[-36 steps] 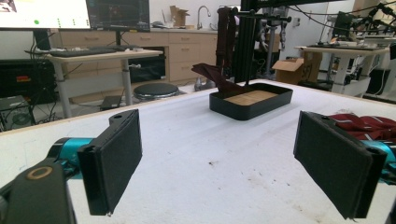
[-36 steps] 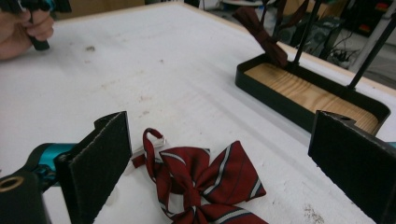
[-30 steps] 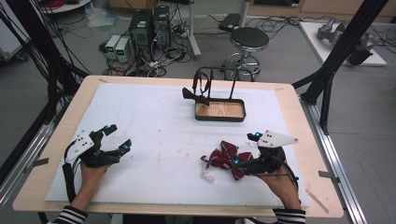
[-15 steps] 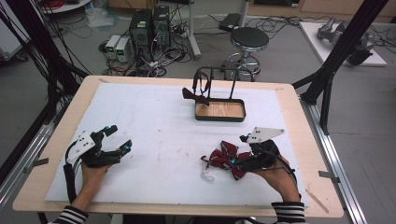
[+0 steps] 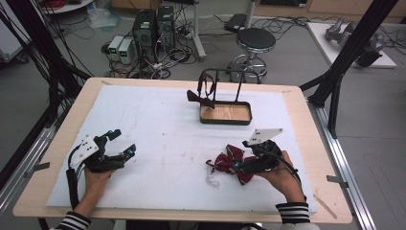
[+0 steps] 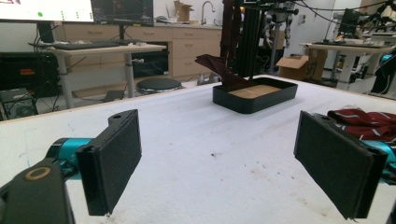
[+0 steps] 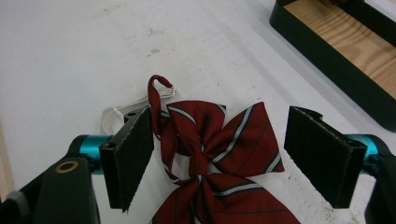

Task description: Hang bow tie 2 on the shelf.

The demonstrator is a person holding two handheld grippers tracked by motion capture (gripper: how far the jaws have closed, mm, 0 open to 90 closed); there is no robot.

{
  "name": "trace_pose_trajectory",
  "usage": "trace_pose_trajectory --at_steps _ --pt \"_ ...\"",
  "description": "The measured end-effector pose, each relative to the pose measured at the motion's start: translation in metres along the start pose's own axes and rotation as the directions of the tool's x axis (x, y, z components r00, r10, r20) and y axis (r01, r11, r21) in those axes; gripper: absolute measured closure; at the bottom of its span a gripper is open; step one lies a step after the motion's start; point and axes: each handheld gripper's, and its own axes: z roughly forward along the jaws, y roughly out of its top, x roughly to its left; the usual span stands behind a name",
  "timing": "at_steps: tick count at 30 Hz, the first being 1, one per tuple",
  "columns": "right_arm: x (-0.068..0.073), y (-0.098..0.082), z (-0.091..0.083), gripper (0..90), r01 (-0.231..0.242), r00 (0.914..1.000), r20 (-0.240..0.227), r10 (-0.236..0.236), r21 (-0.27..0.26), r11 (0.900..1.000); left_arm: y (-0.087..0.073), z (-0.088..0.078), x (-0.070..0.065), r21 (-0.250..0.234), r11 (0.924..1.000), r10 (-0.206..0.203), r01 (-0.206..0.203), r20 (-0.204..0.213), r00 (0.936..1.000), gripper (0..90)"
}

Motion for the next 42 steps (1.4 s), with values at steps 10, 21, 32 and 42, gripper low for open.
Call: trace_pose_trajectory --at_steps 10,21,32,42 --pt "0.0 0.002 0.009 29.4 0.017 0.9998 0.001 -0.017 0.074 0.997 -0.001 0.0 0.0 0.006 1.0 0.006 -0.006 0.0 1.0 15.3" --pt "0.003 0.001 0.029 35.1 0.051 0.9987 -0.019 -0.048 0.203 0.978 -0.002 0.0 0.0 0.007 1.0 0.002 -0.002 0.0 1.0 15.3" --pt "0.004 -0.002 0.045 41.5 0.062 0.998 -0.025 -0.057 0.28 0.958 -0.002 0.0 0.0 0.003 1.0 -0.001 0.001 0.002 1.0 15.3" --pt "0.003 -0.003 0.048 46.8 0.079 0.9969 -0.027 -0.074 0.309 0.948 -0.002 0.0 0.0 0.007 1.0 0.001 -0.001 0.004 1.0 15.3"
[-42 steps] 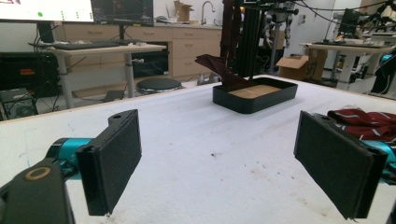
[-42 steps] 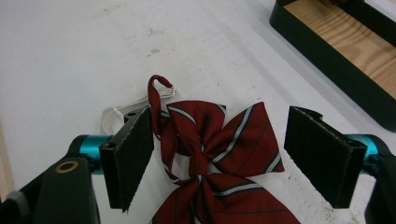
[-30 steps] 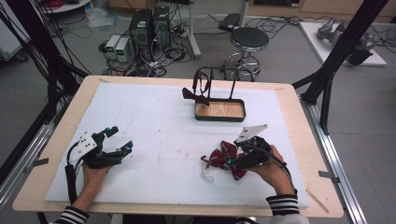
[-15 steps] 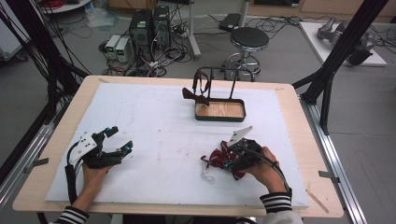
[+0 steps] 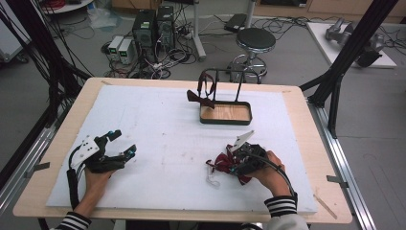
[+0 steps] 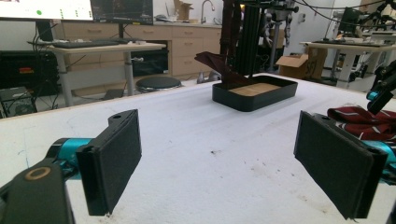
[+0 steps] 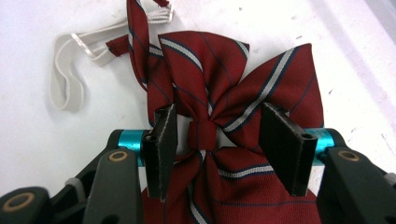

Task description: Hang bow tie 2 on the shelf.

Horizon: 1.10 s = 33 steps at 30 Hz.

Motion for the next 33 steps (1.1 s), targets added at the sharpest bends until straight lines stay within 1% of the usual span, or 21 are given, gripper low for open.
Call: trace_pose_trajectory --at_steps 9,13,15,18,21,26,28,33 --pt "0.0 0.002 0.004 51.9 0.018 0.9998 -0.005 -0.018 0.016 1.0 0.0 0.0 0.0 0.002 1.0 -0.001 0.001 -0.001 1.0 15.3" --pt "0.0 0.003 0.005 56.2 0.029 0.9996 -0.007 -0.029 0.019 0.999 0.0 0.0 0.0 0.001 1.0 -0.005 0.005 -0.001 1.0 15.3" --pt "0.001 0.003 0.006 57.0 0.028 0.9995 -0.016 -0.028 0.025 0.999 0.0 0.0 0.0 0.0 1.0 -0.008 0.008 -0.001 1.0 15.3" --pt "0.002 0.003 0.008 58.3 0.045 0.9989 -0.017 -0.044 0.045 0.998 0.0 0.0 0.001 0.0 1.0 -0.008 0.008 -0.001 1.0 15.3" --pt "0.002 0.004 0.008 61.8 0.052 0.9986 -0.014 -0.052 0.052 0.997 0.0 0.0 0.0 0.0 1.0 -0.006 0.006 -0.001 1.0 15.3" --pt "0.004 0.005 0.01 67.8 0.079 0.9968 -0.018 -0.077 0.067 0.995 0.0 0.0 0.0 0.0 1.0 -0.007 0.007 -0.001 1.0 15.3" --pt "0.005 0.006 0.01 70.3 0.083 0.9965 -0.019 -0.082 0.071 0.994 0.0 0.0 0.0 0.002 1.0 -0.004 0.004 -0.001 1.0 15.3" --pt "0.006 0.006 0.011 73.3 0.078 0.9967 -0.026 -0.076 0.078 0.994 0.0 0.0 0.0 -0.002 1.0 -0.006 0.006 -0.001 1.0 15.3"
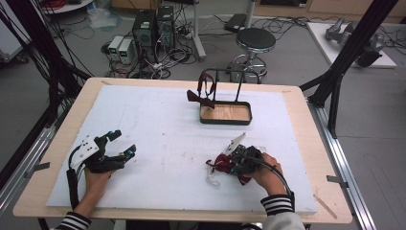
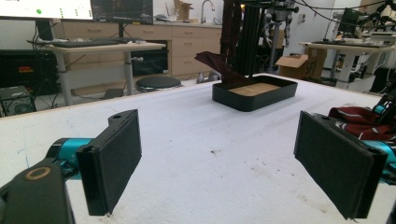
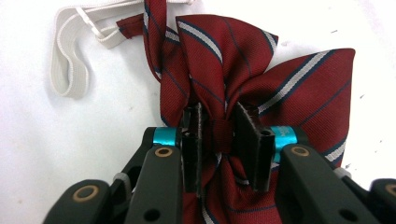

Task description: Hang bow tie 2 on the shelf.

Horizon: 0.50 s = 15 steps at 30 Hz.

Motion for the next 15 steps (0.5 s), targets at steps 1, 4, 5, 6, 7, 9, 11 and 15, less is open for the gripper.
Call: trace_pose_trajectory --at_steps 1,4,5,6,7,9,11,15 --pt "0.0002 0.0001 0.0002 73.9 0.002 1.0 0.0 -0.002 -0.001 1.0 0.0 0.0 0.0 0.0 1.0 0.001 -0.001 0.0 1.0 15.3" --pt "0.0012 0.0007 -0.0002 74.4 0.015 0.9999 0.004 -0.015 0.003 1.0 0.0 0.0001 -0.0001 0.001 1.0 0.001 -0.001 0.0 1.0 15.3" --pt "0.0013 0.0006 -0.0004 74.5 0.013 0.9999 0.003 -0.013 -0.008 1.0 0.0 0.0001 -0.0002 0.001 1.0 0.001 -0.001 0.0 1.0 15.3" --pt "0.0013 0.0006 -0.0004 74.5 0.013 0.9999 0.003 -0.013 -0.008 1.0 0.0 0.0001 -0.0002 0.001 1.0 0.001 -0.001 0.0 1.0 15.3" --pt "0.0015 0.0005 -0.0009 74.5 0.005 1.0 -0.001 -0.005 -0.019 1.0 0.0 0.0001 -0.0001 0.002 1.0 0.003 -0.003 0.0 1.0 15.3" --pt "0.0017 0.0007 -0.002 74.5 0.004 1.0 0.009 -0.003 -0.037 0.999 0.0 0.0001 -0.0002 0.004 1.0 0.007 -0.007 0.001 1.0 15.3" --pt "0.0022 0.0011 -0.0033 74.5 0.004 0.9999 0.016 -0.003 -0.051 0.999 0.0 0.0002 -0.0002 0.004 1.0 0.006 -0.006 0.0 1.0 15.3" --pt "0.0024 0.0019 -0.0073 74.5 -0.001 0.9997 0.024 0.003 -0.09 0.996 -0.0001 0.0001 -0.0002 0.004 1.0 0.005 -0.005 -0.001 1.0 15.3"
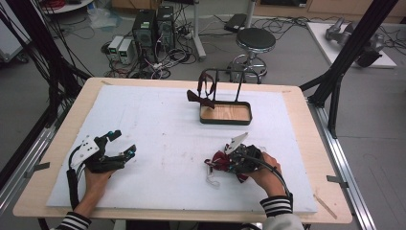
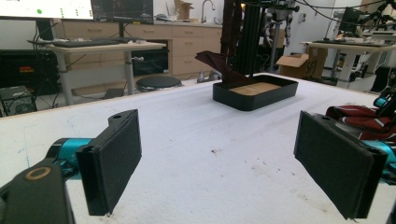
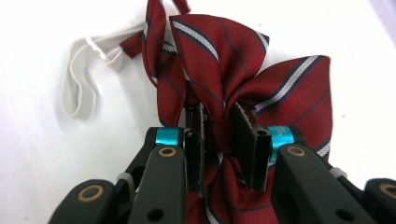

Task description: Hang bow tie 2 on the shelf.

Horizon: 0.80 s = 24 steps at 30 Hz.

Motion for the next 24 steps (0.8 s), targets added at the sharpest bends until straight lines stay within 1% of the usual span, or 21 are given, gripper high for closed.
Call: trace_pose_trajectory --at_steps 2,5,6,9,13,15,16,18,24 --pt "-0.001 0.0 -0.002 74.5 0.003 0.9999 0.012 -0.003 -0.017 1.0 0.0 0.0 0.0 0.001 1.0 0.003 -0.003 0.001 1.0 15.3" --pt "-0.001 0.0 -0.006 74.5 -0.009 0.9997 0.02 0.01 -0.049 0.999 0.0 0.0 0.0 -0.001 1.0 -0.001 0.001 0.001 1.0 15.3" --pt "-0.002 0.0 -0.007 74.5 -0.008 0.9997 0.024 0.009 -0.064 0.998 0.0 0.0 0.0 -0.001 1.0 -0.001 0.001 0.001 1.0 15.4" --pt "-0.003 0.0 -0.01 74.5 -0.028 0.9992 0.026 0.031 -0.097 0.995 0.0 0.0 0.0 0.0 1.0 0.0 0.0 0.0 1.0 15.3" --pt "-0.003 0.001 -0.013 74.5 -0.028 0.9985 0.043 0.034 -0.13 0.991 0.0 0.0 0.0 0.0 1.0 0.001 -0.001 -0.001 1.0 15.3" --pt "-0.003 0.002 -0.015 74.4 -0.032 0.9979 0.052 0.04 -0.15 0.988 0.0 0.0 0.0 0.0 1.0 0.003 -0.003 0.0 1.0 15.3" --pt "-0.003 0.003 -0.017 74.4 -0.033 0.997 0.064 0.044 -0.162 0.986 0.0 0.0 0.0 0.0 1.0 0.004 -0.004 0.0 1.0 15.3" --pt "-0.003 0.004 -0.02 74.5 -0.039 0.9966 0.064 0.052 -0.186 0.982 0.0 0.0 0.0 0.0 1.0 0.001 -0.001 -0.001 1.0 15.4" --pt "-0.004 0.008 -0.026 74.5 -0.053 0.9924 0.094 0.079 -0.256 0.965 0.0 0.0 0.0 0.0 1.0 0.003 -0.003 0.0 1.0 15.4"
